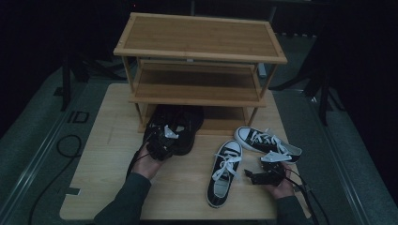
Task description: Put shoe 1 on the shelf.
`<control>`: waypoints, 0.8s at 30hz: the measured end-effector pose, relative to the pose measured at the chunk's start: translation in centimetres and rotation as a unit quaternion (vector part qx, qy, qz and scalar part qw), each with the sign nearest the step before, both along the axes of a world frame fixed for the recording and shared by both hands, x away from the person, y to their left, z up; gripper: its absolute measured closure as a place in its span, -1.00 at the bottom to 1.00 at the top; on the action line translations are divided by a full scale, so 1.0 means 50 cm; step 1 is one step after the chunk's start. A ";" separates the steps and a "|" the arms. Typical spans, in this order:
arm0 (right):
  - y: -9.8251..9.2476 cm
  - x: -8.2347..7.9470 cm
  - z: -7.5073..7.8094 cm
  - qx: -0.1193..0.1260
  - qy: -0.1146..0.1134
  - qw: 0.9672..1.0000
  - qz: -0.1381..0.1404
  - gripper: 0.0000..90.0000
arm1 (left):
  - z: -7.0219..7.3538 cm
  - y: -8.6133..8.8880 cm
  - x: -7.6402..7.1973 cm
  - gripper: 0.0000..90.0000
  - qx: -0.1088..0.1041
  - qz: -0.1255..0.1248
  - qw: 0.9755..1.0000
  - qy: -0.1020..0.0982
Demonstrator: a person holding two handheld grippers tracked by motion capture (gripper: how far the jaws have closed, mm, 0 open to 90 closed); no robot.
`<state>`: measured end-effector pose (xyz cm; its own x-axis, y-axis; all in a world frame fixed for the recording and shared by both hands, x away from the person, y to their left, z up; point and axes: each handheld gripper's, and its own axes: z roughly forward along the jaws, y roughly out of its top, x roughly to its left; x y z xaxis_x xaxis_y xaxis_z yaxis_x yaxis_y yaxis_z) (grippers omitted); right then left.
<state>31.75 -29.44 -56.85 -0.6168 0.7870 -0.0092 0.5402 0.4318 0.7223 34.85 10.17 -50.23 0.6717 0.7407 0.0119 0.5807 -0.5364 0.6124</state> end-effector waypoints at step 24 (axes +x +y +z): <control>0.000 0.000 0.000 0.000 0.001 1.000 0.001 -0.76 | 0.000 -0.067 0.091 0.99 0.001 0.013 1.000 -0.009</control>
<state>31.74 -29.44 -56.85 -0.6184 0.7858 -0.0083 0.5405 0.4329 0.7214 39.41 6.81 -50.23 0.6516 0.7581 0.0261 0.5835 -0.5229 0.6214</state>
